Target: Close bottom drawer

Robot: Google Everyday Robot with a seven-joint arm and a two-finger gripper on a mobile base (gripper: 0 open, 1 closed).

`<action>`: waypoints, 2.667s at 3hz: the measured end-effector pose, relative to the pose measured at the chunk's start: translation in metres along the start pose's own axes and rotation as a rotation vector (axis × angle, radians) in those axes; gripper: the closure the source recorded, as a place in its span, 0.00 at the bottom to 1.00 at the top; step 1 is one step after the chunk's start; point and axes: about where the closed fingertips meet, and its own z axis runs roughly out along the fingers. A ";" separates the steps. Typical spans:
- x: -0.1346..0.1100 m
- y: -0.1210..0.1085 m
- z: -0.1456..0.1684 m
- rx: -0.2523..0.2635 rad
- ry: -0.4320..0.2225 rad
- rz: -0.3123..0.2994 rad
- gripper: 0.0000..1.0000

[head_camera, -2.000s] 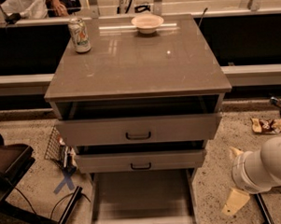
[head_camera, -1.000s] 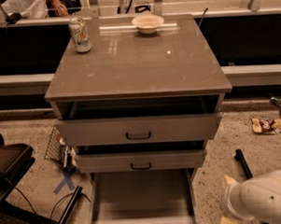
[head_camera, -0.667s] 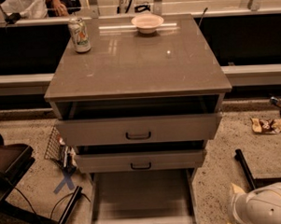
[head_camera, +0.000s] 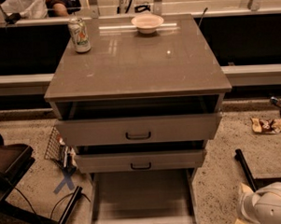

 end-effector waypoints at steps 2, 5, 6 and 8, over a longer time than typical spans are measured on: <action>0.009 0.010 0.032 0.003 -0.024 -0.104 0.00; 0.017 0.064 0.061 -0.022 -0.048 -0.139 0.14; 0.012 0.118 0.097 -0.050 -0.099 -0.200 0.38; -0.015 0.185 0.172 -0.102 -0.196 -0.298 0.84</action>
Offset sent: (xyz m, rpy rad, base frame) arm -0.0016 -0.0052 -0.0265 -0.0007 -0.0031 0.0456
